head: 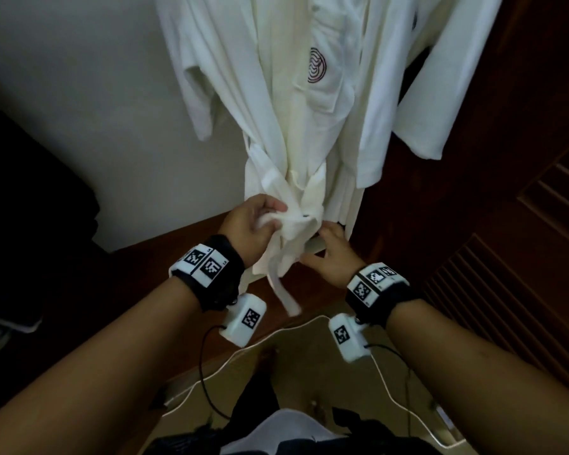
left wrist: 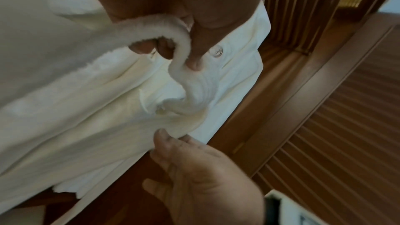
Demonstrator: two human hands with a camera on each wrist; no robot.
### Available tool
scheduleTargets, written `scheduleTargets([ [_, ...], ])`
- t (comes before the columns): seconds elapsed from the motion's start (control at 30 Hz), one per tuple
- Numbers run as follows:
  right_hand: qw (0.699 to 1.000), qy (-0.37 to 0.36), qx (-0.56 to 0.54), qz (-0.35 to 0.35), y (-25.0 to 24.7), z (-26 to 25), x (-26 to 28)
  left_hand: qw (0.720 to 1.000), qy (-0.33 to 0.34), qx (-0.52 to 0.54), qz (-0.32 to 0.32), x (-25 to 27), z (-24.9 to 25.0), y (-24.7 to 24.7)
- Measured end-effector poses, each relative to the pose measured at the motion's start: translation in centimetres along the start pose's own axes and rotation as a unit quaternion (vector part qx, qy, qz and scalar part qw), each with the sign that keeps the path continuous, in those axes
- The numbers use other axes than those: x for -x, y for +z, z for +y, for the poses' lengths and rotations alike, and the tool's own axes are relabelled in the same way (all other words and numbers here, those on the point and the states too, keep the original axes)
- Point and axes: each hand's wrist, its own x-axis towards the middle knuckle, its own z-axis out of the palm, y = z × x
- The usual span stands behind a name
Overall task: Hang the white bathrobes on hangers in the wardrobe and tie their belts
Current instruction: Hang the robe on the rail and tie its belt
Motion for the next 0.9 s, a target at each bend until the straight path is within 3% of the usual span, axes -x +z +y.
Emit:
scheduleTargets([
  [0.2, 0.979, -0.032, -0.187, 0.076, -0.8, -4.3, -2.3, 0.997, 0.038, 0.071, -0.002, -1.7, 2.5, -3.1],
  [0.27, 0.96, -0.055, -0.261, 0.083, -1.8, -6.4, -2.8, 0.997, 0.062, 0.034, -0.001, -2.7, 2.8, -4.5],
  [0.33, 0.961, -0.064, -0.259, 0.066, -2.7, -8.1, -3.8, 0.993, 0.091, -0.064, 0.039, -4.6, 2.3, -6.5],
  [0.43, 0.989, -0.039, -0.14, 0.036, -6.0, -9.5, -5.8, 0.96, 0.103, -0.209, 0.157, -8.5, -0.1, -11.9],
  [0.47, 0.99, -0.019, -0.125, 0.053, -7.9, -9.5, -6.7, 0.949, 0.077, -0.241, 0.185, -10.0, -1.4, -14.5],
  [0.53, 0.991, 0.036, -0.004, 0.128, -12.9, -7.6, -8.7, 0.934, -0.036, -0.29, 0.207, -12.3, -4.3, -20.5],
  [0.6, 0.961, 0.135, 0.13, 0.205, -16.9, -5.3, -10.1, 0.915, -0.145, -0.319, 0.198, -13.8, -7.2, -25.5],
  [0.67, 0.933, 0.172, 0.199, 0.247, -17.9, -3.2, -11.3, 0.913, -0.177, -0.316, 0.188, -14.8, -9.0, -27.0],
  [0.8, 0.935, 0.203, 0.048, 0.286, -15.8, -6.7, -13.6, 0.918, -0.135, -0.325, 0.184, -20.3, -9.2, -25.6],
  [0.87, 0.942, 0.195, -0.082, 0.261, -14.0, -8.5, -14.4, 0.923, -0.109, -0.339, 0.144, -23.1, -9.0, -24.9],
  [0.9, 0.952, 0.186, -0.091, 0.224, -13.0, -9.1, -14.5, 0.926, -0.1, -0.344, 0.121, -24.3, -8.7, -24.4],
])
